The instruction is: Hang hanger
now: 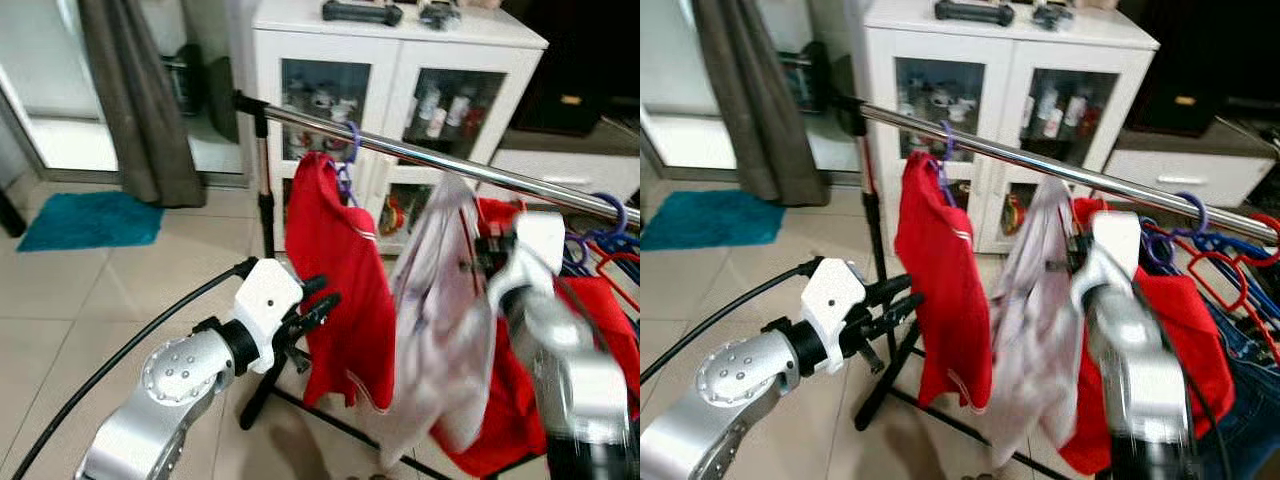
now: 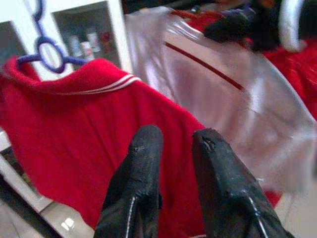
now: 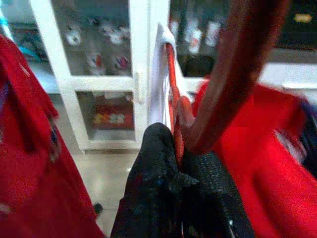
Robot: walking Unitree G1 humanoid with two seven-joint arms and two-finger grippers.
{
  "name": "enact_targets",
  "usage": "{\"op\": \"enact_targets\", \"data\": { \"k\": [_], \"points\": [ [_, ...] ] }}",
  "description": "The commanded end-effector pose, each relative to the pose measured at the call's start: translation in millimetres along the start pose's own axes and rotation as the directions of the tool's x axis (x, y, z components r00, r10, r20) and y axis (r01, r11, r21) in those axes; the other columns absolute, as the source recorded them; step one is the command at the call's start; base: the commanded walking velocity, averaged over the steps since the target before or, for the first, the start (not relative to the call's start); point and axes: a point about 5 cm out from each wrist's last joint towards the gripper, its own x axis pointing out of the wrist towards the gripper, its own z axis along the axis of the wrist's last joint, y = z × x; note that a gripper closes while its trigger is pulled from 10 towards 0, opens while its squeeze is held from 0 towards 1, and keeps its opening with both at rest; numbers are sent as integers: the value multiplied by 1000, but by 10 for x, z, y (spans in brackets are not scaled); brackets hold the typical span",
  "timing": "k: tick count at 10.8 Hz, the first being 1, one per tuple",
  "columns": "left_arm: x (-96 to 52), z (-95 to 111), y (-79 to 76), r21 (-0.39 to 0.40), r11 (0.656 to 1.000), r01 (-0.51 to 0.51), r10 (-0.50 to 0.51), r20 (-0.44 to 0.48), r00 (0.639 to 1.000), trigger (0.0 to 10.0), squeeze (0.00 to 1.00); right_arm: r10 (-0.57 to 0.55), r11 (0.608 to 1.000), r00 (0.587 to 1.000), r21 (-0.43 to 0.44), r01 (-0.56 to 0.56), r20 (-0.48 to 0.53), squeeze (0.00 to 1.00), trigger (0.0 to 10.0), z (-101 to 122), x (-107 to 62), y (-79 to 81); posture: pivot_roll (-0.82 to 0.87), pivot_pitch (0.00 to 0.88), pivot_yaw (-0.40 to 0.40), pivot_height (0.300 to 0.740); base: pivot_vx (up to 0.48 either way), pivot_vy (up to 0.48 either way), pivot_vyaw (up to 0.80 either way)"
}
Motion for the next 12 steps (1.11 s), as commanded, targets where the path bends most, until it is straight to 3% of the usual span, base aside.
{"op": "enact_targets", "data": {
  "k": [1, 4, 6, 9, 12],
  "points": [
    [49, 17, 8, 26, 999, 31, -30, -13, 999, 10000, 0, 24, 1000, 1000, -8, -23, 12, 0, 10000, 151, 87, 19, 43, 3, -34, 740, 0, 0, 0],
    [92, 43, -14, 37, 996, 83, -83, -19, 996, 10000, 0, 67, 996, 997, -53, -69, -45, 0, 10000, 226, 294, 111, 26, 0, -25, 740, 0, 0, 0],
    [98, 29, -27, 40, 994, 106, -105, -33, 994, 10000, 0, 27, 998, 995, -49, -32, -93, 0, 10000, 267, 486, 125, 24, 0, -24, 740, 0, 0, 0],
    [88, 18, -33, 42, 991, 124, -122, -47, 991, 10000, 0, -69, 996, 982, 38, 77, -176, 0, 10000, 182, 574, -44, 27, 0, -25, 740, 0, 0, 0],
    [84, 22, -31, 39, 990, 138, -136, -50, 989, 10000, 0, -195, 978, 948, 17, 206, -252, 0, 10000, 42, 602, -271, 31, 0, -21, 740, 0, 0, 0]
  ]
}}
